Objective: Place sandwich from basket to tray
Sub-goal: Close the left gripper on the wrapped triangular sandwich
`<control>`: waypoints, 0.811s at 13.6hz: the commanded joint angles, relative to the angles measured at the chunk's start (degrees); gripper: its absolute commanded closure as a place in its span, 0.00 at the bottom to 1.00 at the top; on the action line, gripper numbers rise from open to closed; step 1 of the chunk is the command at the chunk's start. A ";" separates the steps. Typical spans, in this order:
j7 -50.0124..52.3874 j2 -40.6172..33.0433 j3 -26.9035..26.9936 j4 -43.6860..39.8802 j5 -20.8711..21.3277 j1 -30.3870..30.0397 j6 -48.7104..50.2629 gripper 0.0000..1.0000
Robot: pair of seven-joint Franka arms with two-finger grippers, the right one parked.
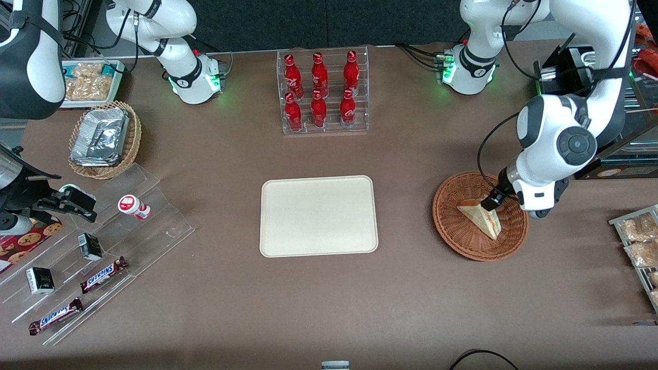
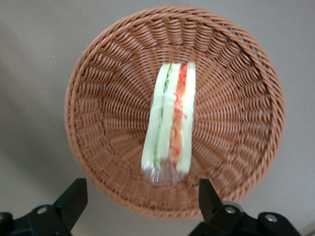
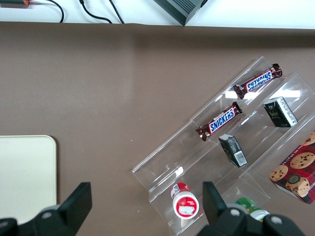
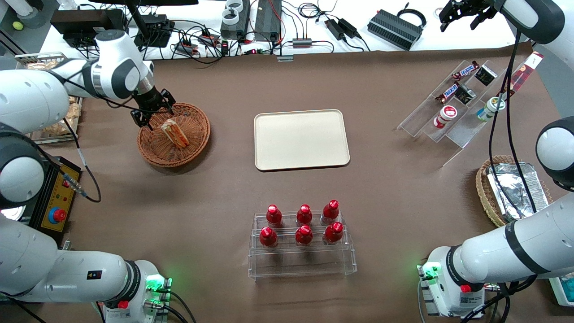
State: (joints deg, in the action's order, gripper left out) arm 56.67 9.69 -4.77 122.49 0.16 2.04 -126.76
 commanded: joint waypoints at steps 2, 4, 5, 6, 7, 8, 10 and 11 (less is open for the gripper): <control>1.25 4.18 -0.06 3.37 -0.68 -0.63 -9.37 0.00; 1.25 6.99 -0.06 3.28 -0.68 -0.72 -12.70 0.00; 1.25 8.31 -0.15 3.20 -0.86 -0.72 -14.11 0.00; 1.25 9.45 -0.07 3.19 -1.73 -0.63 -15.61 0.00; 1.25 10.16 -0.06 3.28 -2.43 -0.63 -16.93 0.01; 1.17 10.52 -0.06 3.28 -2.44 -0.63 -17.11 0.17; 1.17 10.43 -0.15 3.28 -2.44 -0.54 -17.03 0.66; 0.91 10.43 -0.15 3.20 -2.35 -0.54 -16.94 0.78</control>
State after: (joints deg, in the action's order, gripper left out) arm 57.19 20.04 -4.54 125.76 -1.54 1.67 -143.20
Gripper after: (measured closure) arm 0.286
